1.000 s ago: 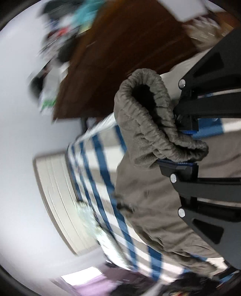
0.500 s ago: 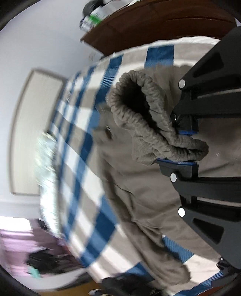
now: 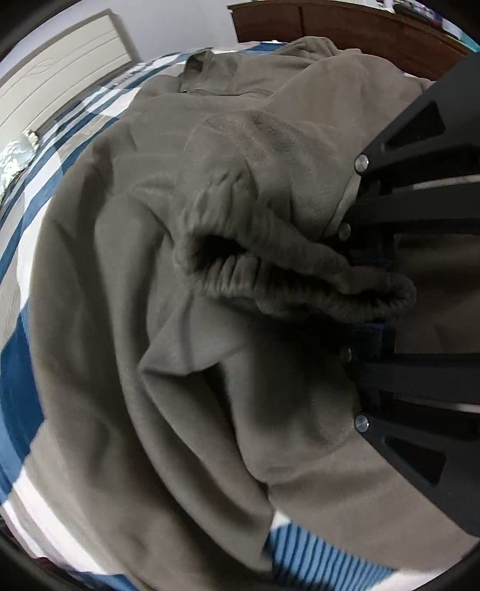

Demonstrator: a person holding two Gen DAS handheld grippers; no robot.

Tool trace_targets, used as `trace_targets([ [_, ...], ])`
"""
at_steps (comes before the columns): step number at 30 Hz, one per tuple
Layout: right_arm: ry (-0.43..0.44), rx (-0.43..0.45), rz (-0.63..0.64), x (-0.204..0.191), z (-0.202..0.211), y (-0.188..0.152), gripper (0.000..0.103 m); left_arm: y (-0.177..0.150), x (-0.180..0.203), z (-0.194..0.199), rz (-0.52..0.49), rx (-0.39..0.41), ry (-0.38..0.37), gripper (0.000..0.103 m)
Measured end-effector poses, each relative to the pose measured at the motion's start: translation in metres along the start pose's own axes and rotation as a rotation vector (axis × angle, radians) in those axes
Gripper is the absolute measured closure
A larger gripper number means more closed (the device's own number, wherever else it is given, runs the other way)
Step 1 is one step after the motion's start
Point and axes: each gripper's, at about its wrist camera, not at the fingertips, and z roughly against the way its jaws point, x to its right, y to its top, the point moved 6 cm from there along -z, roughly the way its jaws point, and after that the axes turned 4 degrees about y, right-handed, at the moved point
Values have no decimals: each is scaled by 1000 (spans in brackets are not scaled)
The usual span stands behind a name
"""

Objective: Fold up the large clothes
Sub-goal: 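Carry the sleeve across the jacket front and release it with the right gripper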

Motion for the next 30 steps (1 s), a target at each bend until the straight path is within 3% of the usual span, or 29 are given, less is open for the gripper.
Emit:
trace_targets([
  [2,41,21,-15,3,12,-6,73,0,0,-1,1,0,3,6],
  [3,70,32,-7,1,19,-8,52,0,0,-1,3,1,4,6],
  [4,98,51,7,0,30,-13,40,0,1,-2,4,0,5,6],
  [8,229,132,13,-6,82,-29,31,2,1,-2,15,2,2,6],
  [12,343,252,-86,17,126,-34,23,3,0,-1,32,4,-4,6],
  [14,381,301,-165,36,132,-30,27,3,-1,-1,31,5,0,6],
  [15,382,307,-194,42,129,-27,45,4,-1,-1,30,4,2,6],
  [16,385,297,-235,48,124,-23,74,4,0,-1,28,5,3,6],
  [18,409,283,-320,58,107,-15,99,3,0,-2,27,5,3,6],
  [22,397,295,-404,65,68,8,103,4,-2,-2,37,4,-6,6],
  [25,400,240,-429,54,31,25,103,4,-3,-3,34,5,-6,6],
  [28,348,97,-340,11,-17,34,101,4,-2,-3,21,9,3,6],
  [30,298,113,-315,7,-14,42,99,8,-2,-1,26,32,3,6],
])
